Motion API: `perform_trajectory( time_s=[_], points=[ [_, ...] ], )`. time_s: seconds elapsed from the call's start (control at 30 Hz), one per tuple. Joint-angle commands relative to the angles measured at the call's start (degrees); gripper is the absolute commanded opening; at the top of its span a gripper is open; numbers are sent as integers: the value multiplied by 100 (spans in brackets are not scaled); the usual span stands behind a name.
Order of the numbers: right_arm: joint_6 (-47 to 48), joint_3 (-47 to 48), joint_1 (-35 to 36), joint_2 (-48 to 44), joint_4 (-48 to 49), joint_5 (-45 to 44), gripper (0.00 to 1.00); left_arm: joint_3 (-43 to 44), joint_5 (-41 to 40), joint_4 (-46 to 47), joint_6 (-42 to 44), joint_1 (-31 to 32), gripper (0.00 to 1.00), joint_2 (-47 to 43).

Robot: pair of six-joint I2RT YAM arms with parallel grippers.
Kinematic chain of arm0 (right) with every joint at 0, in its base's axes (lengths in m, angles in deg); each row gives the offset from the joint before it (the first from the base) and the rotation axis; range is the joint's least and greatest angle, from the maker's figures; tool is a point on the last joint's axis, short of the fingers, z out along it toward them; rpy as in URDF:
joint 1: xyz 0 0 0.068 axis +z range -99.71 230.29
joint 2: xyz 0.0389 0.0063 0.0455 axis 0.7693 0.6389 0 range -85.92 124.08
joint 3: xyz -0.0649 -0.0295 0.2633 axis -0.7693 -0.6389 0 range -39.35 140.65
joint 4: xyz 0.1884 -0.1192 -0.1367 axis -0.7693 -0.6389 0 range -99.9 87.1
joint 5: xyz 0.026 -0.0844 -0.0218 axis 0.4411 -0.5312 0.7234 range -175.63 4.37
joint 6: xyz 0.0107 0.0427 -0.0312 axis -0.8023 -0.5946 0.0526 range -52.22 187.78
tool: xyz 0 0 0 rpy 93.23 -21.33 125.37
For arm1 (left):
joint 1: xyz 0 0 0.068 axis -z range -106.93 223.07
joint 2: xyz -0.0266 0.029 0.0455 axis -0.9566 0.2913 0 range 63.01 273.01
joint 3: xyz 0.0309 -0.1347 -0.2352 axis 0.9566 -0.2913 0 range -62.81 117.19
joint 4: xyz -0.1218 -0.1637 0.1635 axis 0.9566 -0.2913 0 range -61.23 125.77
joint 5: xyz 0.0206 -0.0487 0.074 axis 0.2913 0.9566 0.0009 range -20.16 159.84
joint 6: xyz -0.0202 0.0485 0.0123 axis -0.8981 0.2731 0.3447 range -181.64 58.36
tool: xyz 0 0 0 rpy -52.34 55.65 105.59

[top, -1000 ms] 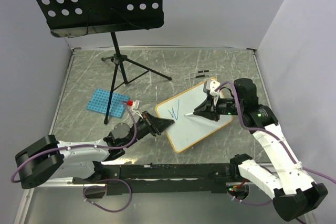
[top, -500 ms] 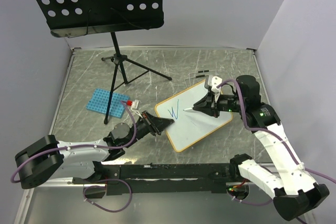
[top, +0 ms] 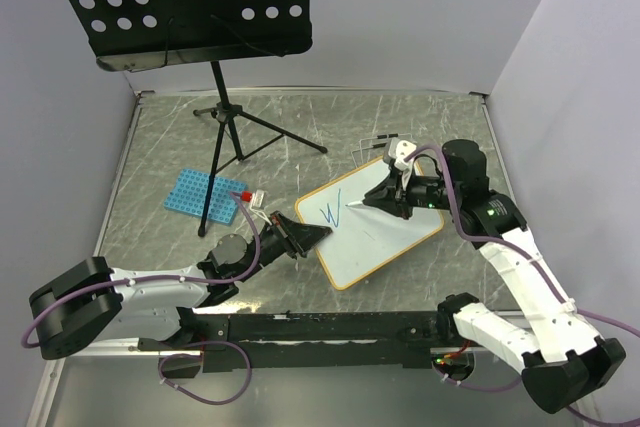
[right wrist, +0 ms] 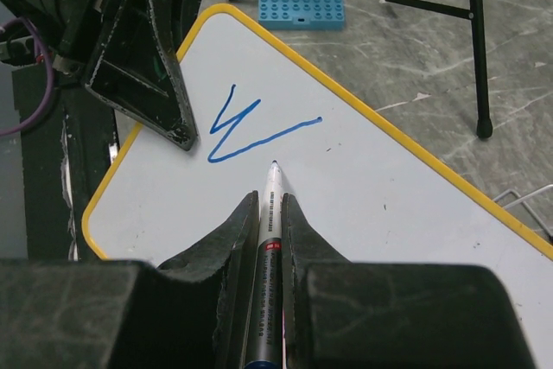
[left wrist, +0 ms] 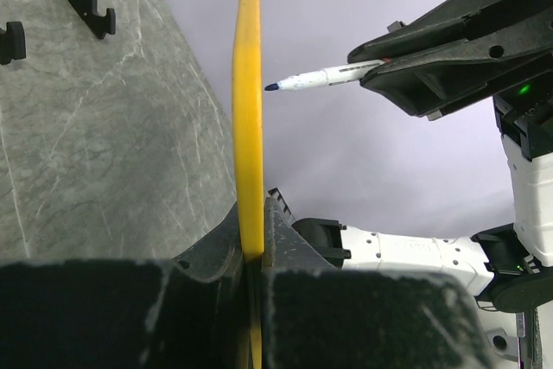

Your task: Write a sentence on the whiteboard

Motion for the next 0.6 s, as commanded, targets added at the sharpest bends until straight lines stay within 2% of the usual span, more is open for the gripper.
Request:
perform_trajectory(
  time_s=[0.0, 0.57],
  points=[
    [-72, -21, 85, 53, 270, -158, 0, 194, 49, 1129, -170, -20, 1, -59],
    [148, -73, 208, 150, 24, 308, 0, 141, 31, 1156, -135, -29, 1, -85]
  ],
)
